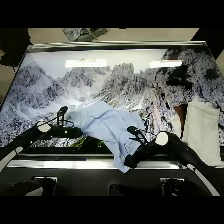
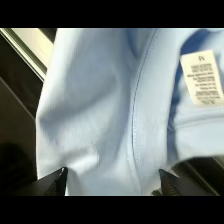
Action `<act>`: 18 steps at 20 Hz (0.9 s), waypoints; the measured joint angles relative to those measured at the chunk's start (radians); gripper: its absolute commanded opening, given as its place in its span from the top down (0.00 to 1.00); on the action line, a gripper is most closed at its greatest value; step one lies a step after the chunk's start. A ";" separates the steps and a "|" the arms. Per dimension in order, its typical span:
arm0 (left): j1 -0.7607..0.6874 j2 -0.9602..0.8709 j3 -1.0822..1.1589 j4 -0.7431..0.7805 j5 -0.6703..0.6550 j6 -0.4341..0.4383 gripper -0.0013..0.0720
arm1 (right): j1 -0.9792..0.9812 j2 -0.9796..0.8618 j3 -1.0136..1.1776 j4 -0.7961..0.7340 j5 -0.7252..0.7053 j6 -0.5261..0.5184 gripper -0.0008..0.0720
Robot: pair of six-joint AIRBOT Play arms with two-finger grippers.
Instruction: Fold the shirts.
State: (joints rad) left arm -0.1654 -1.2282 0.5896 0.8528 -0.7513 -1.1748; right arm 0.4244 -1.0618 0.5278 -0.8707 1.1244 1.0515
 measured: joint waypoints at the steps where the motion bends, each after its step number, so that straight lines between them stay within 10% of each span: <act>1: 0.000 0.004 0.000 0.002 -0.006 0.000 0.93 | 0.011 -0.021 -0.003 0.013 -0.016 0.000 0.91; 8: -0.001 0.084 0.069 0.064 -0.085 -0.001 0.93 | 0.037 -0.016 0.114 -0.031 -0.034 -0.026 0.92; 18: 0.121 0.474 0.820 0.359 -0.220 -0.271 0.93 | 0.041 0.264 0.955 -0.967 0.067 0.162 0.91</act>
State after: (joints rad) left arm -0.0448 -0.7544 1.4097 1.2121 -0.9714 -1.4460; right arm 0.4656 -0.7979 1.4826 -1.8381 1.1915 1.2133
